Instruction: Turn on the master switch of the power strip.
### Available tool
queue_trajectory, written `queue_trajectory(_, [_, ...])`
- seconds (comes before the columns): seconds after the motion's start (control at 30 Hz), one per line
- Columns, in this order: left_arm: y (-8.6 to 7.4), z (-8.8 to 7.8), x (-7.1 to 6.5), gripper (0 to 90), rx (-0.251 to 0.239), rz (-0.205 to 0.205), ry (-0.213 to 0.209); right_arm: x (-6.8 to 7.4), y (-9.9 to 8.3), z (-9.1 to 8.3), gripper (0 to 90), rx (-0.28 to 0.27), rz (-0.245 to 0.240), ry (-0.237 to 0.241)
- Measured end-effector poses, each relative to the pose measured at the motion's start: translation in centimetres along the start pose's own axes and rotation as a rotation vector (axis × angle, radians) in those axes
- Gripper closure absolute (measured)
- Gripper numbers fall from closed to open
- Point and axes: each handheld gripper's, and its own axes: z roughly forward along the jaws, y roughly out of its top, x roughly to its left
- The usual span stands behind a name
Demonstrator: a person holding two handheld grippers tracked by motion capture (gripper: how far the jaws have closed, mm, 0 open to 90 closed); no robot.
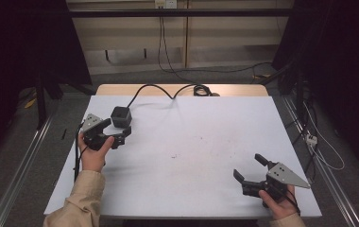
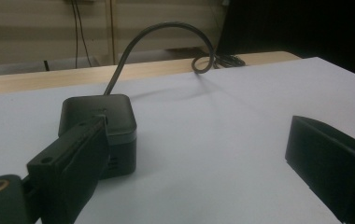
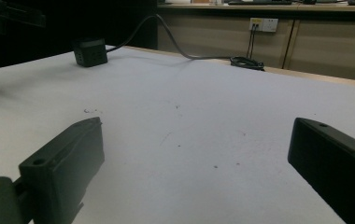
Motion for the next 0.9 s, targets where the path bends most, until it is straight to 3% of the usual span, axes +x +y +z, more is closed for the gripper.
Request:
queue_trajectory(0.53, [0.8, 0.6, 0.6, 6.6, 0.007, -0.024, 0.017, 0.1, 0.0, 0.0, 3.1, 0.001, 0.002, 0.000])
queue_trajectory(0.9, [1.0, 1.1, 1.2, 7.1, 0.023, -0.001, 0.048, 0.1, 0.0, 0.0, 3.1, 0.002, -0.001, 0.000])
